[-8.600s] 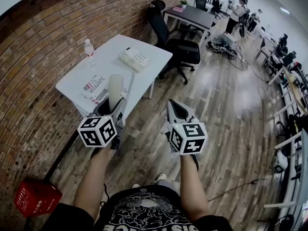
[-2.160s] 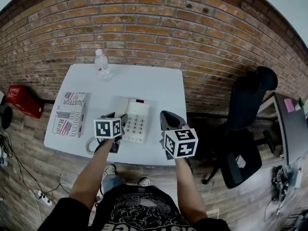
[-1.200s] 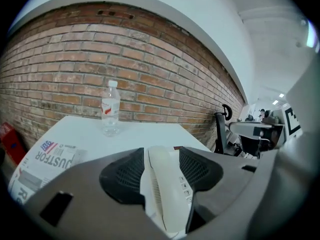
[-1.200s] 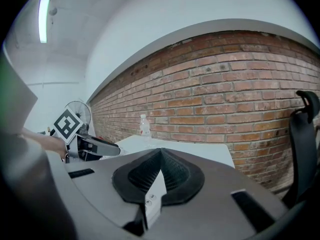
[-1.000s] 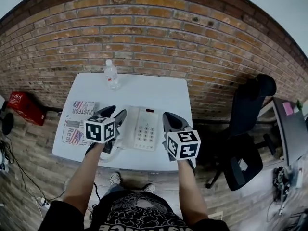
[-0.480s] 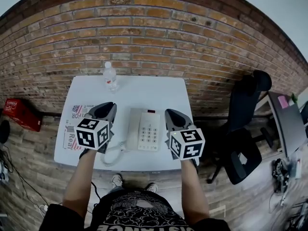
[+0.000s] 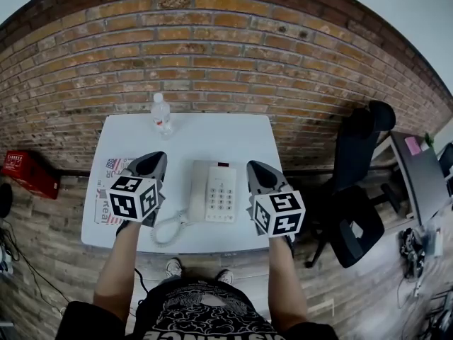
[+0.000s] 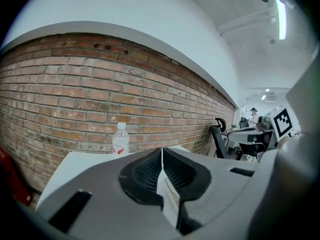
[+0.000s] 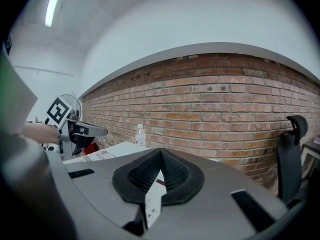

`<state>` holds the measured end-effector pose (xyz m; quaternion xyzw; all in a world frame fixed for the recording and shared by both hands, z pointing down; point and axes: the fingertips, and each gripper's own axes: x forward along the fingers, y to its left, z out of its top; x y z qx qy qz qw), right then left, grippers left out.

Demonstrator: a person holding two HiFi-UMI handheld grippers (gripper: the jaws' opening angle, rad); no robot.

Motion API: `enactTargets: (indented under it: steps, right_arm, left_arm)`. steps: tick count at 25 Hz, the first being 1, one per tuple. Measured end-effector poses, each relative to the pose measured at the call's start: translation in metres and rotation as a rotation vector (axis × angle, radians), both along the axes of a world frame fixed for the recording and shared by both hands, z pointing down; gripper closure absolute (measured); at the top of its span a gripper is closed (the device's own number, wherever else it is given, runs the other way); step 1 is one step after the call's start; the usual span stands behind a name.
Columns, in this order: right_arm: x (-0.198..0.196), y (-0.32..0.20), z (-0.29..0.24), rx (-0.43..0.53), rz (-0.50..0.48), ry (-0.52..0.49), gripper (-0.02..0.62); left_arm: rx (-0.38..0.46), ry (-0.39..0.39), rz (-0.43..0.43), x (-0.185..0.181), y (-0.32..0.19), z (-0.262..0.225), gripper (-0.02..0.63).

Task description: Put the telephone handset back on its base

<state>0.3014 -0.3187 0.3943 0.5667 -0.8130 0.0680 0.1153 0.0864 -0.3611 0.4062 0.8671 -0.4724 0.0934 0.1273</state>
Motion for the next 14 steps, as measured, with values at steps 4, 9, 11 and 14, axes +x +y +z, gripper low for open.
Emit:
enactTargets:
  steps: [4,9,11,14]
  right_arm:
    - [0.0,0.0007,0.0023,-0.005,0.006,-0.002,0.597]
    - [-0.0002,0.0021,0.0052,-0.007,0.007,-0.001,0.598]
    - [0.0,0.0018,0.0046,-0.008,0.006,0.0,0.597]
    - [0.0004,0.0007,0.0027,-0.01,0.005,0.001,0.598]
  left_arm:
    - [-0.007,0.002,0.008,0.001,-0.0005,0.002,0.592]
    - [-0.014,0.002,0.013,0.0023,0.001,0.0069,0.592]
    - [-0.019,0.004,0.012,0.0024,0.0012,0.0077,0.592]
    - [-0.027,0.015,0.009,0.003,0.0007,0.0077,0.592]
